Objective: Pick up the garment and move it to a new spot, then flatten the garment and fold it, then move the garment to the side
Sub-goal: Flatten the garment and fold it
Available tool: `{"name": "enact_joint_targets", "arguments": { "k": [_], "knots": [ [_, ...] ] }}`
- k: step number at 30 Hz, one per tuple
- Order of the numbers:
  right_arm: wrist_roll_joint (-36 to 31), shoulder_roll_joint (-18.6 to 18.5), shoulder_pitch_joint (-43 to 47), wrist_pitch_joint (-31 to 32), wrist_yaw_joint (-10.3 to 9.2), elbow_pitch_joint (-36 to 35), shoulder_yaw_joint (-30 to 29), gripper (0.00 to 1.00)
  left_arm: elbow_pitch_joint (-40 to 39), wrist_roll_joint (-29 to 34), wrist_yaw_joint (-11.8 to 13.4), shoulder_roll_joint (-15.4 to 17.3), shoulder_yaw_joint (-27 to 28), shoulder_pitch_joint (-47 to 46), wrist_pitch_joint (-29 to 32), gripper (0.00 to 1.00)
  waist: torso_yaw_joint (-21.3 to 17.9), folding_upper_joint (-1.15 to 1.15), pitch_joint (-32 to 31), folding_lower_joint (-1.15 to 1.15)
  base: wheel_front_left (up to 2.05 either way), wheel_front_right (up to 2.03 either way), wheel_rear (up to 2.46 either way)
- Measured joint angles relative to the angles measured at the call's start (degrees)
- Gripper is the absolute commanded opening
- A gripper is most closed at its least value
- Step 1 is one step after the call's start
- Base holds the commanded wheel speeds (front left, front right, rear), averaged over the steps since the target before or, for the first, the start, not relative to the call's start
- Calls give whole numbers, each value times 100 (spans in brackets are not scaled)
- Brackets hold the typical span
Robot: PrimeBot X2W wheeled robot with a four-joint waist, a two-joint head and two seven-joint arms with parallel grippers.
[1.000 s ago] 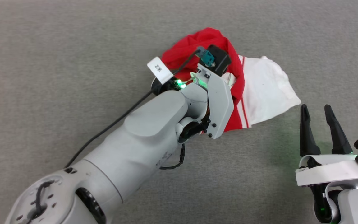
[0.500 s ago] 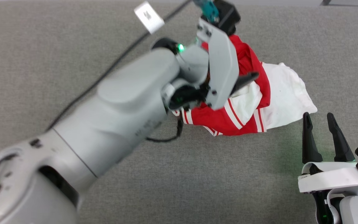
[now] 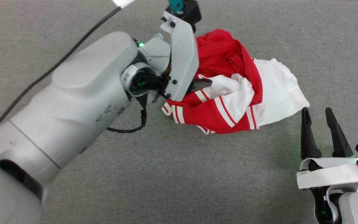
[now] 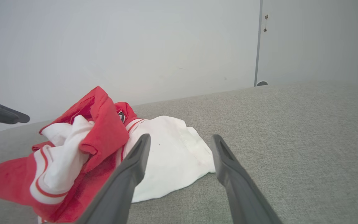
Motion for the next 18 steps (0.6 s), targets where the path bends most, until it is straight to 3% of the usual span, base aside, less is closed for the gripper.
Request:
{"name": "enact_joint_targets", "arguments": {
  "k": [12,13,15,16,17,18],
  "knots": [
    [107,-1,-72,0,0,7,38,100,198,-9,0,58,-116,14,3,100,-331,0,311,0,0,0,0],
    [116,-1,-75,0,0,8,37,100,188,-23,0,58,-123,16,3,94,-336,0,320,0,0,0,0],
    [130,-1,-98,0,0,14,38,100,164,-79,0,54,-125,27,-21,63,-334,0,323,0,0,0,0],
    [130,-1,-105,0,0,13,38,100,156,-114,0,49,-108,29,-60,34,-329,0,324,0,0,0,0],
    [130,0,-105,0,0,15,38,100,162,-147,0,41,-88,29,-107,13,-322,0,322,0,0,0,0],
    [130,0,-105,0,0,19,36,100,166,-169,0,29,-74,29,-132,0,-314,0,319,0,0,0,0]
  ]
}}
